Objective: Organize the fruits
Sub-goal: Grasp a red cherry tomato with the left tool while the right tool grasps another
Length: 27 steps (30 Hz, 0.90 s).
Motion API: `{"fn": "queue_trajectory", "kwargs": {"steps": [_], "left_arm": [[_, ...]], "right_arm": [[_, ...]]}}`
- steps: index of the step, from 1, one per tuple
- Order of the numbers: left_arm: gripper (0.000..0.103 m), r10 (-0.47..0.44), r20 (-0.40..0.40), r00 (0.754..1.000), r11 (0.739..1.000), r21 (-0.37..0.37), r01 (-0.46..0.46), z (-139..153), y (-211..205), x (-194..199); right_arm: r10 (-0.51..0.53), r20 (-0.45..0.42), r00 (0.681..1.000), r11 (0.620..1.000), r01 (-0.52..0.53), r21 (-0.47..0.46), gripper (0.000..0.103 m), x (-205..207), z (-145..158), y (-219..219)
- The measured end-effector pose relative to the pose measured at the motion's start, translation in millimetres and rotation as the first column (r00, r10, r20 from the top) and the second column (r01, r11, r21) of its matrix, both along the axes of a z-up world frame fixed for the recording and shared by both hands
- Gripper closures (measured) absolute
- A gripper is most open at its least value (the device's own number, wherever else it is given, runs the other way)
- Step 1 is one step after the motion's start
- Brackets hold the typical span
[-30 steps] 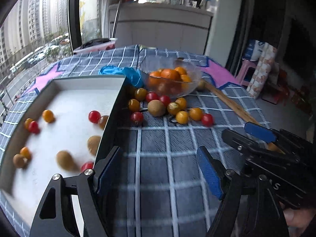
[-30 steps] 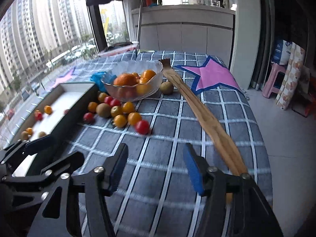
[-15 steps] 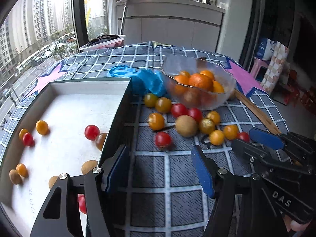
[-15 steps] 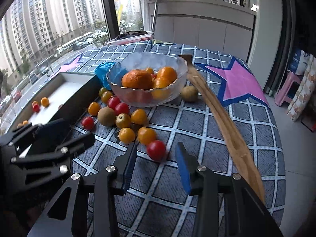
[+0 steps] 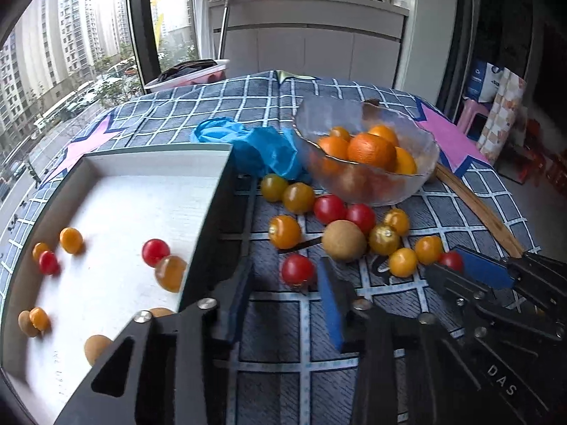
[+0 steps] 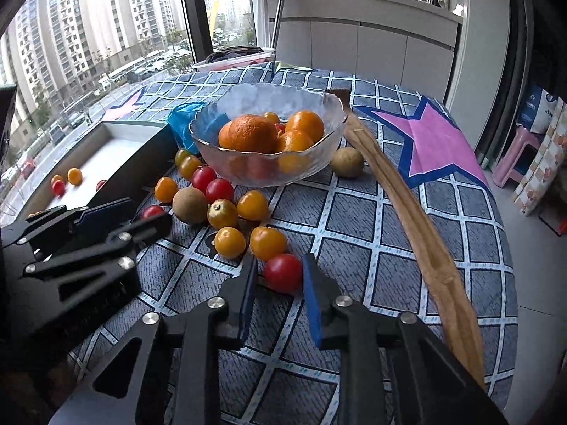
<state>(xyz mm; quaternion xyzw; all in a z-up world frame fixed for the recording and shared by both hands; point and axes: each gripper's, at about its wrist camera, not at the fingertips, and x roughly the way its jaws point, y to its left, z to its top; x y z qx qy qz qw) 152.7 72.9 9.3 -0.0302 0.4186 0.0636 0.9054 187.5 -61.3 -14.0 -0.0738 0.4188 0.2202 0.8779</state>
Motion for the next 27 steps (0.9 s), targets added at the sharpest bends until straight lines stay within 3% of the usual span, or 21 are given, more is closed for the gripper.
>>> {"fn": "queue_trajectory", "kwargs": {"steps": [3, 8, 11, 19, 27], "left_arm": [[0.083, 0.017, -0.002, 1.0, 1.0, 0.016, -0.017, 0, 0, -1], [0.083, 0.012, -0.001, 1.0, 0.999, 0.036, -0.012, 1, -1, -2], [0.083, 0.004, 0.014, 1.0, 1.0, -0.003, -0.004, 3, 5, -5], [0.083, -0.021, 0.004, 1.0, 1.0, 0.002, 0.021, 2, 12, -5], [0.083, -0.021, -0.002, 1.0, 0.999, 0.041, 0.021, 2, 3, -9]], "right_arm": [[0.001, 0.006, 1.0, 1.0, -0.001, -0.014, 0.081, -1, 0, 2], [0.001, 0.006, 1.0, 1.0, -0.001, -0.013, 0.081, -1, 0, 3], [0.001, 0.007, 1.0, 1.0, -0.001, -0.014, 0.081, -1, 0, 2], [0.001, -0.012, 1.0, 0.999, -0.001, 0.034, 0.081, 1, 0, -3], [0.004, -0.018, 1.0, 0.999, -0.003, 0.05, 0.081, 3, 0, -6]]}}
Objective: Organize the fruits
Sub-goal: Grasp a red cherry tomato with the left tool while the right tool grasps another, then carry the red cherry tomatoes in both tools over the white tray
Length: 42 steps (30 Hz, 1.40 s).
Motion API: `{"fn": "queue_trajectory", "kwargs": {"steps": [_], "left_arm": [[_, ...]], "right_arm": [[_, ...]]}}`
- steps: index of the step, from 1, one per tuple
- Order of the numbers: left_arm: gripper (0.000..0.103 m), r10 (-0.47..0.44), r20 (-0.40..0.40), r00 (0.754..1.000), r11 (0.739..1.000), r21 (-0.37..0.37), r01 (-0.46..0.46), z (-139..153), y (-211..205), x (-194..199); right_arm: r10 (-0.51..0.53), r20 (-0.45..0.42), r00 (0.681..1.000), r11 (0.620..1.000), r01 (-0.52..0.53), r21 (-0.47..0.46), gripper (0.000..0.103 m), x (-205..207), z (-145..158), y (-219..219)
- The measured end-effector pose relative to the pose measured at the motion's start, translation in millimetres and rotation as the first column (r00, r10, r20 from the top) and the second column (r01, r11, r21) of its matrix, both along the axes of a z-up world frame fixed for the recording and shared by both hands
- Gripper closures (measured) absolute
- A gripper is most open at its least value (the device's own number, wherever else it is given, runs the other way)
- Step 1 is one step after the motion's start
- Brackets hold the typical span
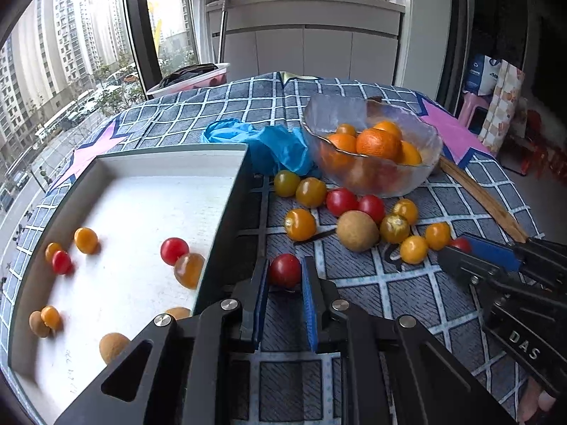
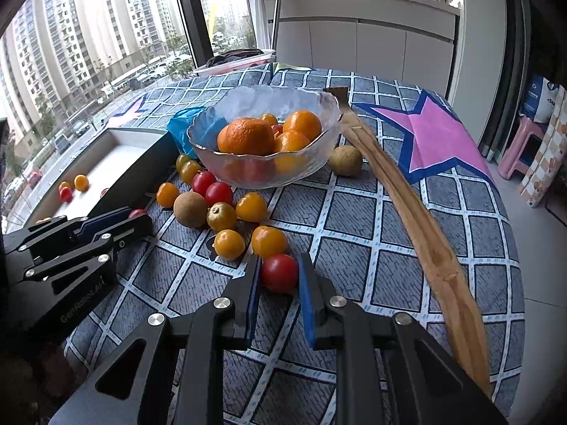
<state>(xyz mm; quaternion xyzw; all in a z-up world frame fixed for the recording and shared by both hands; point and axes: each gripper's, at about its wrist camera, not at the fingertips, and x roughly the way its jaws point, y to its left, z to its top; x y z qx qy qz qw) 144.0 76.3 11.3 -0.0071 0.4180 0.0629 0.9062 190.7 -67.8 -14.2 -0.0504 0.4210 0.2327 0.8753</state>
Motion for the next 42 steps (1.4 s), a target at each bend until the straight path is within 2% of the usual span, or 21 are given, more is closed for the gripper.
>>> {"fn": "queue_trajectory", "kwargs": {"steps": [6, 12, 17, 24, 31, 38, 42], "left_arm": [[0.083, 0.0, 0.007, 1.0, 1.0, -0.017, 0.0, 1, -8, -17], [0.083, -0.006, 0.082, 0.997, 0.999, 0.048, 0.002, 12, -22, -54], [0.083, -0.016, 0.114, 0.993, 0.998, 0.058, 0.009, 17, -24, -77], [0.083, 0.047, 0.154, 0.987, 0.997, 0.051, -0.056, 23, 3, -111], [0.083, 0.132, 0.214, 0.968, 0.99, 0.013, -0.138, 27, 35, -140], [0.083, 0.201, 0.219, 0.955, 0.979, -0.019, -0.202, 24, 64, -150], [0.083, 0.235, 0.21, 0.949, 0.97, 0.001, -0.241, 23, 82, -154]], "right_arm": [[0.01, 0.002, 1.0, 1.0, -0.01, 0.002, 0.081, -4, 1, 3], [0.029, 0.046, 0.998, 0.999, -0.03, 0.029, 0.082, -28, 7, 7], [0.052, 0.078, 0.996, 0.995, -0.058, 0.078, 0.082, -54, 13, 7], [0.098, 0.118, 0.988, 0.989, -0.109, 0.097, 0.082, -82, 19, 26], [0.153, 0.238, 0.959, 0.969, -0.192, 0.153, 0.082, -112, 32, 53], [0.22, 0.243, 0.945, 0.953, -0.262, 0.155, 0.082, -126, 33, 85], [0.256, 0.251, 0.934, 0.943, -0.298, 0.147, 0.082, -133, 33, 105]]}}
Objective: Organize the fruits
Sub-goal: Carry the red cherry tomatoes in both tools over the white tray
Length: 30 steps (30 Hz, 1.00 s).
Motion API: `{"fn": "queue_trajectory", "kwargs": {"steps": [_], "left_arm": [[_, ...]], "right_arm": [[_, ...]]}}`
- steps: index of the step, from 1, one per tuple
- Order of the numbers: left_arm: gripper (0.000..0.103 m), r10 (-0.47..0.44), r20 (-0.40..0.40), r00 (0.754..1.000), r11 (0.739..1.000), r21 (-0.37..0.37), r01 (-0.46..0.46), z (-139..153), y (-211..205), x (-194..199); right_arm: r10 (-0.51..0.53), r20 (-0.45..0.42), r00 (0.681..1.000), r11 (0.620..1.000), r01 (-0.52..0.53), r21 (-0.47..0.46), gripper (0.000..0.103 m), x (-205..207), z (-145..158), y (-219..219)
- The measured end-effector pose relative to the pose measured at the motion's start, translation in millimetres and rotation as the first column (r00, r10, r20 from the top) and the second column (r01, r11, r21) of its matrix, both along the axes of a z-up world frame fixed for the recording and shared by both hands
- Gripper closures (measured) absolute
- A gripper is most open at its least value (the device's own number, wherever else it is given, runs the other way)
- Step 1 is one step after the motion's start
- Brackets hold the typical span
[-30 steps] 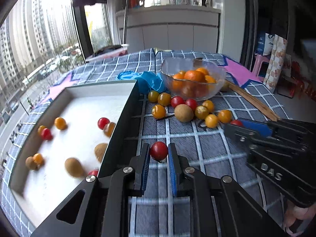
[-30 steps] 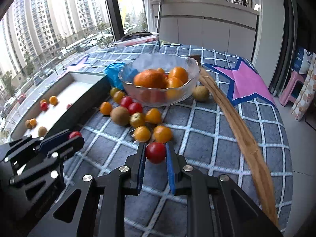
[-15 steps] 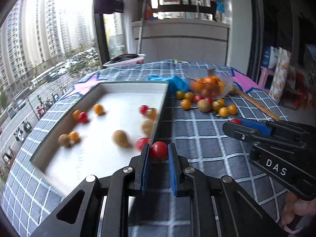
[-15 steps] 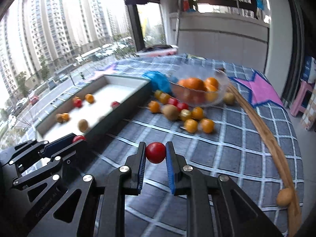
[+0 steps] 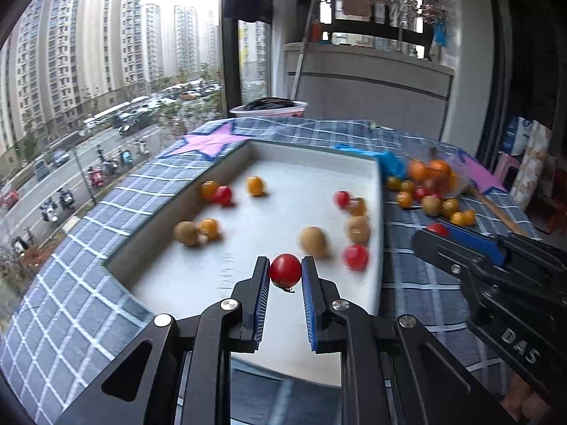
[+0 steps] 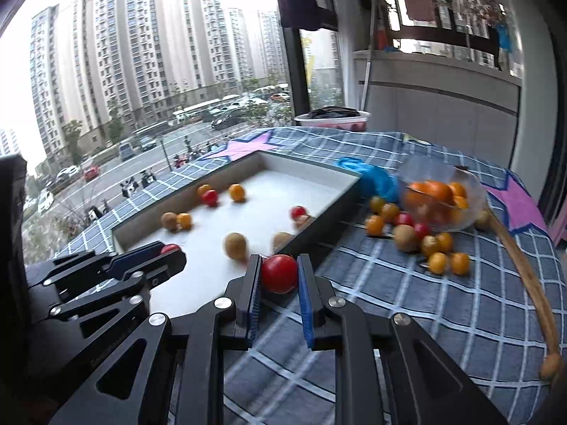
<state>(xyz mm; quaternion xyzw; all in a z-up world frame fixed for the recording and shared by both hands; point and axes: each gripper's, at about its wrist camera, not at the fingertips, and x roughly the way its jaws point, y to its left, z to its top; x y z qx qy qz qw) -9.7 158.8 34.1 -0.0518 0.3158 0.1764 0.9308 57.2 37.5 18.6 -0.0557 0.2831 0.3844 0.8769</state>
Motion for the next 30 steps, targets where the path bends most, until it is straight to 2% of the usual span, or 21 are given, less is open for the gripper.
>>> {"fn": "queue_trajectory", "kwargs": {"steps": [4, 8, 15, 23, 27, 30], "left_arm": [[0.083, 0.017, -0.018, 1.0, 1.0, 0.021, -0.016, -1, 20, -1], [0.083, 0.03, -0.035, 0.999, 1.0, 0.006, -0.029, -4, 37, -1], [0.083, 0.023, -0.037, 0.999, 1.0, 0.016, -0.022, -3, 46, -2], [0.083, 0.027, -0.038, 0.999, 0.999, -0.026, -0.028, -5, 66, 0], [0.083, 0.02, -0.064, 0.998, 0.999, -0.045, -0.023, -8, 73, 7], [0.083, 0.012, -0.068, 0.998, 0.999, -0.038, -0.014, -8, 77, 11]], "right_arm": [[0.018, 0.002, 1.0, 1.0, -0.018, -0.008, 0.082, -6, -1, 17], [0.04, 0.005, 0.999, 0.999, -0.04, -0.021, 0.082, -14, -3, 32], [0.056, 0.024, 0.998, 0.998, -0.055, -0.038, 0.082, -26, -2, 52], [0.062, 0.028, 0.998, 0.996, -0.06, -0.059, 0.082, -26, -3, 66], [0.058, 0.028, 0.998, 0.996, -0.056, -0.071, 0.082, -24, -4, 73], [0.046, 0.025, 0.999, 0.996, -0.044, -0.075, 0.082, -23, -4, 73]]}}
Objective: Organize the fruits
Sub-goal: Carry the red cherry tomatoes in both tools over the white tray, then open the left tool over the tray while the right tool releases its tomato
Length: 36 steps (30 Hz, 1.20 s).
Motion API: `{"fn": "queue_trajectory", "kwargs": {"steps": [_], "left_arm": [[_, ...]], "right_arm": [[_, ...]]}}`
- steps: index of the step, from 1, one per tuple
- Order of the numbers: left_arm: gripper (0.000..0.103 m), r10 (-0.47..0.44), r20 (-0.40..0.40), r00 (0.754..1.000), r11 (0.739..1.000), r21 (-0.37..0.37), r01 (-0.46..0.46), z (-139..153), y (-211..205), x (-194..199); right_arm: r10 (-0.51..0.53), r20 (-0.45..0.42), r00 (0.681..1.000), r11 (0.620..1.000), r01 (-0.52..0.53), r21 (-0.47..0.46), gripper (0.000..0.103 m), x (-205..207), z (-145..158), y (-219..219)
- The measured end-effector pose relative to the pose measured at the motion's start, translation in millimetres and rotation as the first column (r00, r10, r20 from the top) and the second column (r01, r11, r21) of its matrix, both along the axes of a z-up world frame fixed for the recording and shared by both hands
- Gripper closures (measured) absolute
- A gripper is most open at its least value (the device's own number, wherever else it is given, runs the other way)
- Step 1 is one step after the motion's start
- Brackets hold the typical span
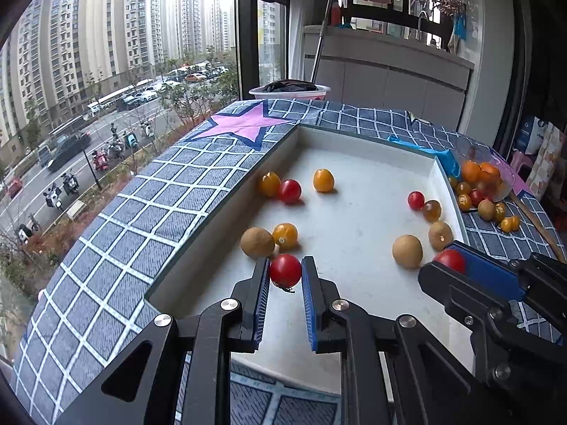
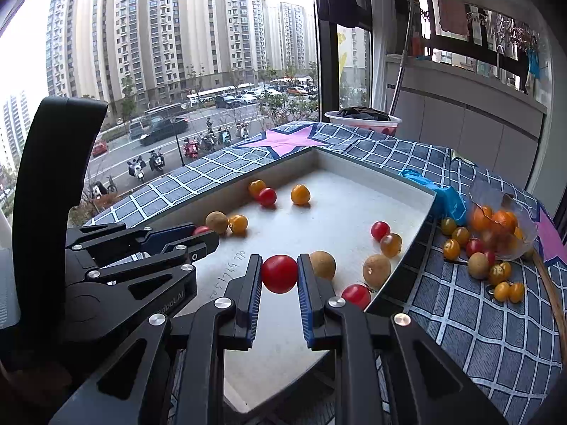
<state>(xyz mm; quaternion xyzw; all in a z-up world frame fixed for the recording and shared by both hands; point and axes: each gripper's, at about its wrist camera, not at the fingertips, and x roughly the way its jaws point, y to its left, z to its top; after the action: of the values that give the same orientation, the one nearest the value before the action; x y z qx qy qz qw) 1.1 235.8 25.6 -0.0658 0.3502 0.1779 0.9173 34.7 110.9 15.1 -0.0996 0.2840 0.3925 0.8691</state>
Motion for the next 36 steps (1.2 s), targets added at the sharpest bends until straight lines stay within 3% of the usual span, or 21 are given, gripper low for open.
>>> {"fn": "queue_trajectory", "kwargs": {"steps": [18, 36], "left_arm": [[0.083, 0.004, -0.019, 1.0, 1.0, 0.016, -0.004, -2, 6, 5], [0.083, -0.006, -0.063, 0.998, 1.0, -0.003, 0.006, -9, 9, 14]], "right_arm": [[-0.042, 0.009, 0.999, 0.999, 0.043, -0.027, 0.082, 2, -2, 7], [-0.046, -0.054, 0.997, 0.996, 0.042, -0.077, 0.082, 14, -10, 15]]}}
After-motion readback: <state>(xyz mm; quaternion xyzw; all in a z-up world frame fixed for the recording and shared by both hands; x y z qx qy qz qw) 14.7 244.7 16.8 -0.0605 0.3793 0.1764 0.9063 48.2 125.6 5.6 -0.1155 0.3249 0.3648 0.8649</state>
